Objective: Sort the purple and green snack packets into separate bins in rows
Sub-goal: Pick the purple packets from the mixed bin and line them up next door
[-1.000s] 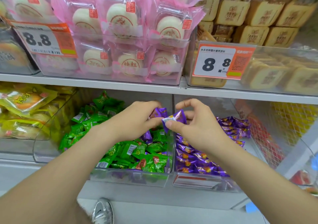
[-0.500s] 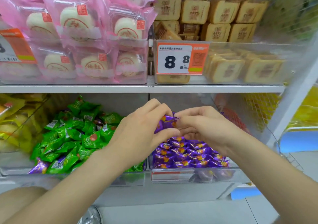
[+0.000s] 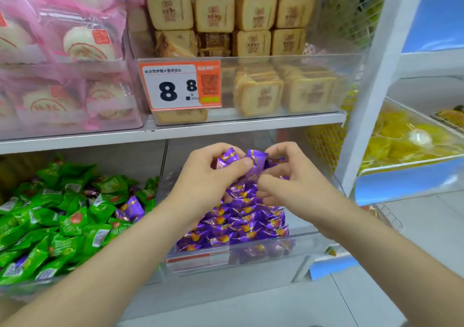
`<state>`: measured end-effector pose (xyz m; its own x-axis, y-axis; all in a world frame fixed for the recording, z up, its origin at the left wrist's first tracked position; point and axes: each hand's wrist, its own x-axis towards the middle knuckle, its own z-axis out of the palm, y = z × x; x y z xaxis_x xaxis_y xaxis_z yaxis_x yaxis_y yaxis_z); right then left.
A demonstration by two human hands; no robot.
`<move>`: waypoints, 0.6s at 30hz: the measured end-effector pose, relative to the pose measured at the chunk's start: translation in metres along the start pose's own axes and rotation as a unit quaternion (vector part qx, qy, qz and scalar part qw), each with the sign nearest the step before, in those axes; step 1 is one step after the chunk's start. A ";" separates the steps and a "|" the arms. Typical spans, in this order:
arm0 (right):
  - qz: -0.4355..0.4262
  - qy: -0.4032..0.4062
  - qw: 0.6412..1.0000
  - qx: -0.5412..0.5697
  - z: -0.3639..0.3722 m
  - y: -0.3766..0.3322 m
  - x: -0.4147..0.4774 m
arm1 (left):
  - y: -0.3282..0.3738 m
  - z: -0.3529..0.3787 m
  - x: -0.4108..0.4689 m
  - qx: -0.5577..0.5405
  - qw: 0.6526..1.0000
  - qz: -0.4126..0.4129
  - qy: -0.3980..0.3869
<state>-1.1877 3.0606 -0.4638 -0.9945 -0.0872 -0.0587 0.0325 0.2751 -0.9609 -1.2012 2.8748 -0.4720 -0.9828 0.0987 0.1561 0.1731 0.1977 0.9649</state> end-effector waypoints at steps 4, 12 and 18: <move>-0.043 -0.009 0.999 -0.018 -0.018 0.013 0.003 | 0.000 0.023 0.008 -0.059 0.996 -0.035 -0.061; -0.049 -0.049 0.987 -0.145 -0.054 0.035 0.021 | 0.003 0.034 0.035 0.114 0.984 -0.030 -0.131; 0.012 -0.037 0.999 0.033 -0.058 0.036 0.035 | 0.000 0.058 0.054 0.059 0.994 -0.067 -0.065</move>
<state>-1.2270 3.1234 -0.4842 -0.9832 -0.1522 -0.1003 0.0661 0.2149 -0.9744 -1.2506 2.9368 -0.4760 -0.9824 0.1868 -0.0082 0.0548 0.3291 0.9427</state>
